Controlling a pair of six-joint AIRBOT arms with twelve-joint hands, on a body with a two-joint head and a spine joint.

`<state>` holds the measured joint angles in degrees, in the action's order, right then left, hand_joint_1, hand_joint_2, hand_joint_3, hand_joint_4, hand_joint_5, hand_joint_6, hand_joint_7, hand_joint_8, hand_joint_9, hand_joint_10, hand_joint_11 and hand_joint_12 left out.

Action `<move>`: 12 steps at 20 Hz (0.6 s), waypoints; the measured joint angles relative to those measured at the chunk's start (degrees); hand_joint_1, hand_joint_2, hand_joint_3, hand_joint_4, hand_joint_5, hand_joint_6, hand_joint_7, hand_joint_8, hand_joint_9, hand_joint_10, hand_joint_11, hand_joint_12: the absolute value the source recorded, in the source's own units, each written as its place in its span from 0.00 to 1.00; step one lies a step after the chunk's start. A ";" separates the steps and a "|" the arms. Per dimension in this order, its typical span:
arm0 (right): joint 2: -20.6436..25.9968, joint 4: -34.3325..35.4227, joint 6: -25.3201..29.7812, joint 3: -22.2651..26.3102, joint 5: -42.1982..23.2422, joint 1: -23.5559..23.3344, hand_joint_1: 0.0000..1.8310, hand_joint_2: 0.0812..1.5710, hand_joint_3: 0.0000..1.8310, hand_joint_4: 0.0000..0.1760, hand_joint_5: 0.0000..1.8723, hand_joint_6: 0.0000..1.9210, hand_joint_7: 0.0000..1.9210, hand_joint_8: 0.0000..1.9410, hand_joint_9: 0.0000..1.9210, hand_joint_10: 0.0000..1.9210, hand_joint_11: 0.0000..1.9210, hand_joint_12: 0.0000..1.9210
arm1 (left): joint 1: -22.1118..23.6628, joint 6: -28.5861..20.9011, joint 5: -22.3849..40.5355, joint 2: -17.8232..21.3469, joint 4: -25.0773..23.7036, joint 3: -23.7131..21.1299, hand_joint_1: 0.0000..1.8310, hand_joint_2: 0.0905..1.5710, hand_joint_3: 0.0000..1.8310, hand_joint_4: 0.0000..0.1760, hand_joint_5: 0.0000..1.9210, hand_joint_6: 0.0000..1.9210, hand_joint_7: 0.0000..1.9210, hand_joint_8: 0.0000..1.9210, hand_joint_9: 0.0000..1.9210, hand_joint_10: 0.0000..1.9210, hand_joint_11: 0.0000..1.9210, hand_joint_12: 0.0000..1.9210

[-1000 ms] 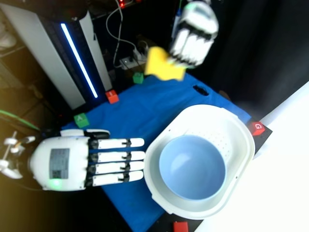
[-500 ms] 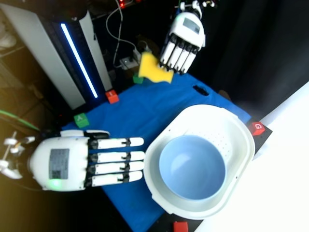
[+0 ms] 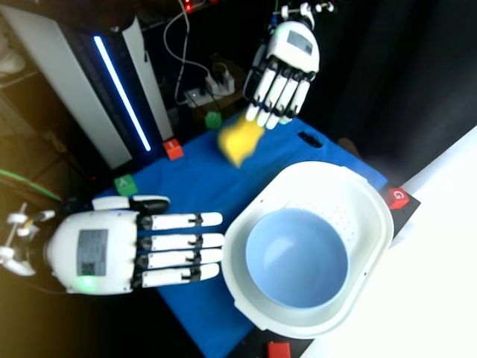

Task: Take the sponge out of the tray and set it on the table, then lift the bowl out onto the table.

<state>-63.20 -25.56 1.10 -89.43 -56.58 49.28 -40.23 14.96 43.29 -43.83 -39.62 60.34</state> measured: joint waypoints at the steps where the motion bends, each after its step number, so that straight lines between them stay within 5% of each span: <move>1: 0.00 0.00 0.00 0.04 -0.02 0.00 0.39 0.73 0.00 0.45 0.19 0.00 0.16 0.00 0.14 0.00 0.03 0.27 | 0.00 0.00 -0.02 0.00 -0.07 0.00 0.50 0.59 0.00 0.10 0.36 0.00 0.34 0.00 0.29 0.06 0.06 0.65; 2: 0.00 0.00 0.00 0.04 0.07 0.00 0.38 0.73 0.00 0.45 0.19 0.00 0.15 0.00 0.13 0.00 0.02 0.27 | 0.02 0.02 -0.13 0.00 0.00 0.00 0.41 0.57 0.00 0.39 0.26 0.00 0.18 0.00 0.19 0.01 0.01 0.55; 3: 0.00 0.00 0.00 0.04 0.07 0.00 0.39 0.73 0.00 0.42 0.18 0.00 0.15 0.00 0.13 0.00 0.02 0.27 | 0.00 0.02 -0.24 0.00 0.02 0.00 0.38 0.56 0.00 0.55 0.20 0.00 0.09 0.00 0.13 0.00 0.00 0.51; 4: 0.00 0.00 0.00 0.04 0.02 0.00 0.39 0.72 0.00 0.41 0.18 0.00 0.15 0.00 0.13 0.00 0.01 0.26 | 0.02 0.04 -0.24 0.00 0.02 0.00 0.39 0.54 0.00 0.80 0.13 0.00 0.02 0.00 0.05 0.01 0.00 0.35; 5: 0.00 0.02 0.00 0.04 0.04 0.00 0.41 0.72 0.00 0.35 0.18 0.00 0.15 0.00 0.12 0.00 0.00 0.26 | -0.07 0.50 -0.13 0.00 0.55 0.00 0.39 0.54 0.00 0.90 0.10 0.01 0.00 0.00 0.01 0.00 0.00 0.17; 6: 0.00 0.00 0.00 0.07 0.00 0.00 0.41 0.71 0.00 0.33 0.18 0.00 0.16 0.00 0.12 0.00 0.00 0.26 | -0.13 0.94 -0.26 0.00 1.11 0.00 0.38 0.53 0.00 0.96 0.06 0.00 0.00 0.00 0.00 0.00 0.00 0.03; 8: 0.00 0.02 0.00 0.28 0.07 0.00 0.45 0.69 0.00 0.40 0.19 0.00 0.16 0.00 0.11 0.00 0.00 0.22 | -2.16 7.13 -0.81 -0.35 7.50 -0.07 0.41 0.53 0.00 0.97 0.05 0.00 0.00 0.00 0.00 0.00 0.00 0.00; 9: 0.00 0.00 0.00 0.42 -0.04 0.00 0.43 0.68 0.00 0.51 0.18 0.00 0.14 0.00 0.09 0.00 0.00 0.17 | -3.52 9.81 -1.07 -0.46 10.80 -0.07 0.42 0.53 0.00 0.88 0.04 0.00 0.00 0.00 0.00 0.00 0.00 0.00; 10: 0.00 -0.35 -0.04 0.48 -0.02 0.00 0.37 0.67 0.00 0.56 0.17 0.00 0.14 0.00 0.08 0.00 0.00 0.13 | -5.25 11.76 -0.92 -0.46 14.19 0.31 0.41 0.53 0.00 0.90 0.04 0.00 0.00 0.00 0.00 0.00 0.00 0.00; 11: 0.00 -0.52 -0.02 0.48 0.11 0.00 0.32 0.68 0.00 0.44 0.17 0.00 0.16 0.01 0.10 0.01 0.01 0.13 | -5.84 13.22 -0.92 -0.28 17.09 0.44 0.39 0.53 0.00 0.91 0.02 0.00 0.00 0.00 0.00 0.00 0.00 0.00; 12: 0.00 -0.59 -0.02 0.48 0.11 0.00 0.32 0.68 0.00 0.44 0.17 0.00 0.16 0.01 0.10 0.01 0.01 0.13 | -5.90 15.06 -0.28 -0.09 19.32 0.44 0.39 0.53 0.00 0.91 0.02 0.00 0.00 0.00 0.00 0.00 0.00 0.00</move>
<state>-63.20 -26.15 1.08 -88.95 -56.47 49.28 -46.13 30.02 43.00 -43.92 -20.29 60.77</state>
